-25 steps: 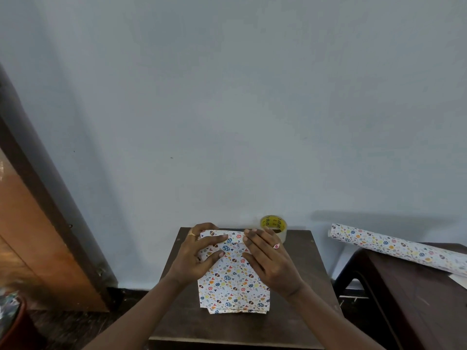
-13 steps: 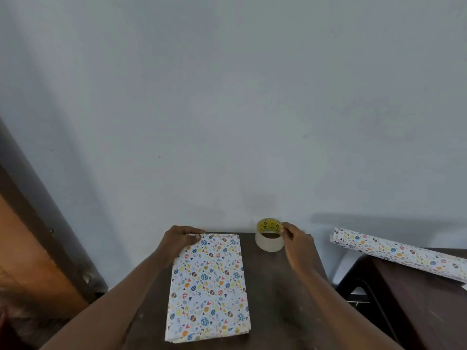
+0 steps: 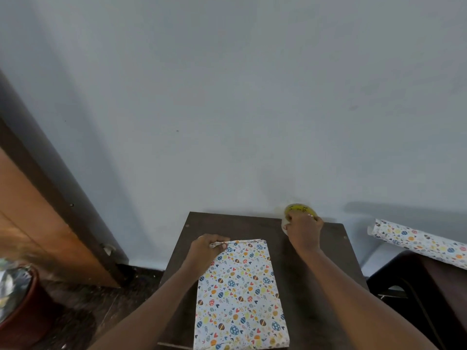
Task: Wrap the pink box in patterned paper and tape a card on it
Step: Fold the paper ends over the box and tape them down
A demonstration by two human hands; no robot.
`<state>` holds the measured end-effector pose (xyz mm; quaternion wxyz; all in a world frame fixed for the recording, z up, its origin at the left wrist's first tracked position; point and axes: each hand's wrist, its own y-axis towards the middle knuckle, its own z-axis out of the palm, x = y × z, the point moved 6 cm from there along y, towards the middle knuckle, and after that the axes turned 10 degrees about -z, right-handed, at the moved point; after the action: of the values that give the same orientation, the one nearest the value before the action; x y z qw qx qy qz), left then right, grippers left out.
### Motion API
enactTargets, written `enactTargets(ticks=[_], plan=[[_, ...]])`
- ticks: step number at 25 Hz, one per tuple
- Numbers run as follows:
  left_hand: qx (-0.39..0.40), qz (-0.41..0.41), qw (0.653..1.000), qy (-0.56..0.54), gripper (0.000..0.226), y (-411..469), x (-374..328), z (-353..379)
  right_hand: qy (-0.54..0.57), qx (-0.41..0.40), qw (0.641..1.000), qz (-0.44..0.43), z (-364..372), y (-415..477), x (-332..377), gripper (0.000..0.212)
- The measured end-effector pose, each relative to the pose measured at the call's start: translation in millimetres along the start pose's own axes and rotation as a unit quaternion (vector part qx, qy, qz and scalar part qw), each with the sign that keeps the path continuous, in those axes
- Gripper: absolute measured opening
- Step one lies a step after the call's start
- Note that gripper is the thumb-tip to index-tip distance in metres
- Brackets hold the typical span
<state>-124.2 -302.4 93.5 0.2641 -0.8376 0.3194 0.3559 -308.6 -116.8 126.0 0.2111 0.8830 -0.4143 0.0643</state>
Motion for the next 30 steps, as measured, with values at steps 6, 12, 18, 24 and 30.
enactTargets(ticks=[6,12,18,24,30], plan=[[-0.100,0.136,0.961,0.217,0.023,-24,-19,25,-0.051,-0.139,0.986,-0.076,-18,-42,-16,0.013],[-0.131,0.185,0.954,0.196,0.029,-39,-27,29,-0.058,-0.201,0.963,-0.173,-6,-71,-19,0.015],[-0.150,0.197,0.945,0.214,0.023,-39,-27,28,-0.064,-0.232,0.950,-0.200,-3,-80,-21,0.028],[-0.161,0.202,0.941,0.219,0.020,-42,-29,28,0.016,-0.253,0.953,-0.168,-9,-84,-27,0.022],[-0.167,0.201,0.939,0.223,0.018,-42,-29,27,0.098,-0.222,0.964,-0.107,-22,-78,-35,0.052]])
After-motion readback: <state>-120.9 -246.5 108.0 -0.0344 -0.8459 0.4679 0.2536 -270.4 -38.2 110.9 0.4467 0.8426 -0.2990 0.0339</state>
